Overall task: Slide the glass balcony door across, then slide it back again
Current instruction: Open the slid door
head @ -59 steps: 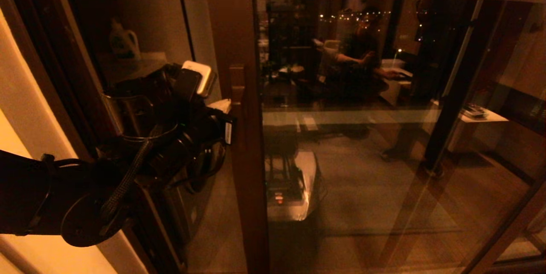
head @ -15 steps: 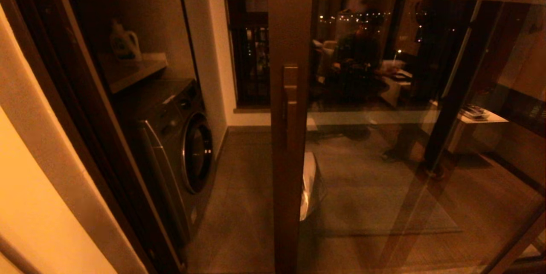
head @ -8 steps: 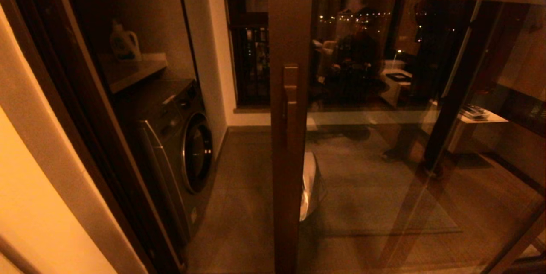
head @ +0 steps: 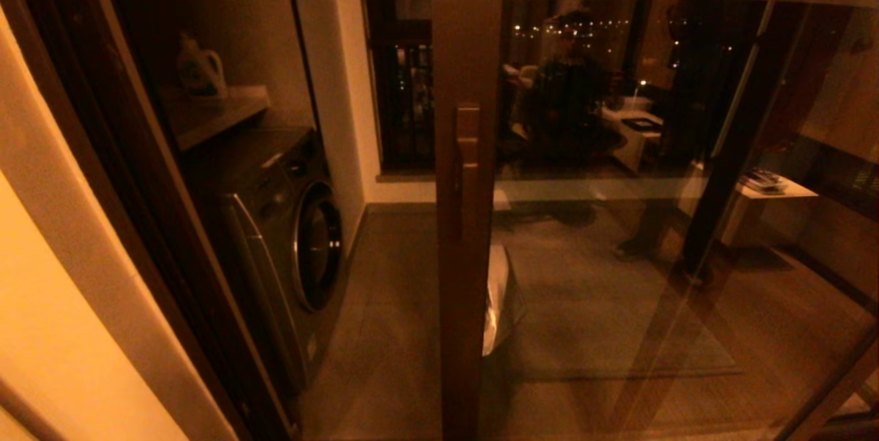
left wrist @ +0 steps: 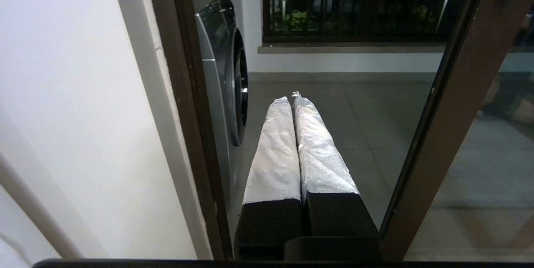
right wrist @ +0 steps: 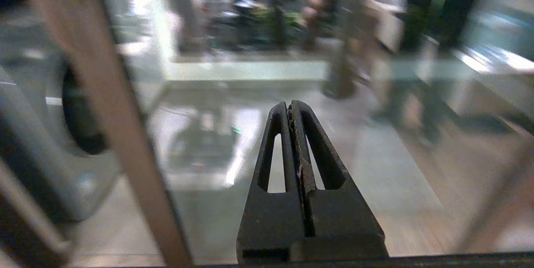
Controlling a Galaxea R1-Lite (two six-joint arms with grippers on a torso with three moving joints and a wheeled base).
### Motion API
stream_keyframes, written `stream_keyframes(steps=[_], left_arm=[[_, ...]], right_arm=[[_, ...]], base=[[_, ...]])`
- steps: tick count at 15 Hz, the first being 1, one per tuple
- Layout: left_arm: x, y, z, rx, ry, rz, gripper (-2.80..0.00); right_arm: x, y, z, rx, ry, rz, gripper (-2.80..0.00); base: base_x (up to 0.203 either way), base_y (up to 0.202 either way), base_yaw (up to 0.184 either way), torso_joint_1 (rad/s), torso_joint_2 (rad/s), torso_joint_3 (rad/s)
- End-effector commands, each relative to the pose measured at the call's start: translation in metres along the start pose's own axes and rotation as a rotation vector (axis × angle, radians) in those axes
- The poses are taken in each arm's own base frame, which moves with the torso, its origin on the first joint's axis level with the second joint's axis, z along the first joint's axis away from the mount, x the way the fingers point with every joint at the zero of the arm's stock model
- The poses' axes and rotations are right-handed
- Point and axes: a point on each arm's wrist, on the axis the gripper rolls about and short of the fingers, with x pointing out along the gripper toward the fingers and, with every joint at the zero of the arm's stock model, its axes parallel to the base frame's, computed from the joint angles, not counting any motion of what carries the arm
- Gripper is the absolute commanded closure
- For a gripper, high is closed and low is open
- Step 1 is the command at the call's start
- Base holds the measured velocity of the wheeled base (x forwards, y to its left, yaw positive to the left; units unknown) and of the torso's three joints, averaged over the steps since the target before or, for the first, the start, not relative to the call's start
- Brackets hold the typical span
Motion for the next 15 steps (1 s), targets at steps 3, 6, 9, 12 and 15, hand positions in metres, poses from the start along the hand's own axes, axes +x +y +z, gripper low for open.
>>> stream_keyframes(steps=[3,6,9,12,15], left_arm=[[0.002,0.000,-0.011,0.001,0.038,-0.001,0.00],[0.002,0.000,-0.011,0.003,0.037,-0.001,0.00],[0.002,0.000,-0.011,0.003,0.037,-0.001,0.00],[0.002,0.000,-0.011,0.003,0.037,-0.001,0.00],[0.002,0.000,-0.011,0.003,0.037,-0.001,0.00]], right_arm=[[0.122,-0.002,0.081,0.027,0.210,0.178,0.00],[0.203,0.042,0.079,0.046,0.293,0.292,0.00],[0.246,0.112,0.064,0.065,0.290,0.345,0.00],[0.252,0.159,0.059,0.118,0.298,0.414,0.00],[0.255,0.180,0.059,0.146,0.306,0.455,0.00]], base=[[0.000,0.000,0.000,0.000,0.00,0.000],[0.000,0.000,0.000,0.000,0.00,0.000],[0.000,0.000,0.000,0.000,0.00,0.000],[0.000,0.000,0.000,0.000,0.00,0.000],[0.000,0.000,0.000,0.000,0.00,0.000]])
